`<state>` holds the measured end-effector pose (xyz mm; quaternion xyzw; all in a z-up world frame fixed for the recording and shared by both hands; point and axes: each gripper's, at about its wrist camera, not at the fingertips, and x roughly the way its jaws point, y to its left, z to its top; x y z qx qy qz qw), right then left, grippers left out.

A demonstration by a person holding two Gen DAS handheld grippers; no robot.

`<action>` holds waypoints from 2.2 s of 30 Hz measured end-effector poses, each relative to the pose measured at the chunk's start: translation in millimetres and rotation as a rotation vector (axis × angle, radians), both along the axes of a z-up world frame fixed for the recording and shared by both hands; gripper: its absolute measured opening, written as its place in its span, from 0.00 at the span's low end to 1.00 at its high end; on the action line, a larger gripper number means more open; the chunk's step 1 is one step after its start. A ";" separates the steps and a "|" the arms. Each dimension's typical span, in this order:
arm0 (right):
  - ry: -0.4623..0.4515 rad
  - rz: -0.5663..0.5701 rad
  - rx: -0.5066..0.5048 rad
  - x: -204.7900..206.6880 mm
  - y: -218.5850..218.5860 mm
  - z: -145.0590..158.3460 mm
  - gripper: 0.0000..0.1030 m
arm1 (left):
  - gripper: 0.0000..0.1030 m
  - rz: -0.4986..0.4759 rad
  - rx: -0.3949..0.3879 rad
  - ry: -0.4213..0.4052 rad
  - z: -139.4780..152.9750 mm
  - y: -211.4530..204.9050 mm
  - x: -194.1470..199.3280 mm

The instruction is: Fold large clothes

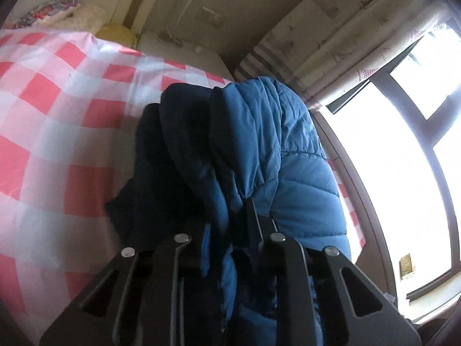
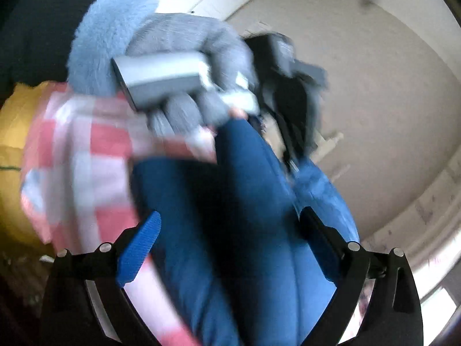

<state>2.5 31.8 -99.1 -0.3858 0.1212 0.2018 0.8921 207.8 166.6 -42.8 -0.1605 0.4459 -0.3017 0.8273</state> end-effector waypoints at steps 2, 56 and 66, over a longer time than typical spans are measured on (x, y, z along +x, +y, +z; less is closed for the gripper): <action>0.065 -0.068 0.109 -2.0 -40.0 4.1 0.89 | 0.17 0.009 0.000 -0.013 0.2 2.1 -3.3; 0.368 -0.074 0.508 59.1 -55.6 44.2 0.93 | 0.98 0.510 0.332 -0.545 113.7 30.5 -118.6; 0.312 -0.085 0.237 53.2 -10.1 3.2 0.96 | 0.98 0.267 0.440 -0.581 126.8 -83.0 -73.3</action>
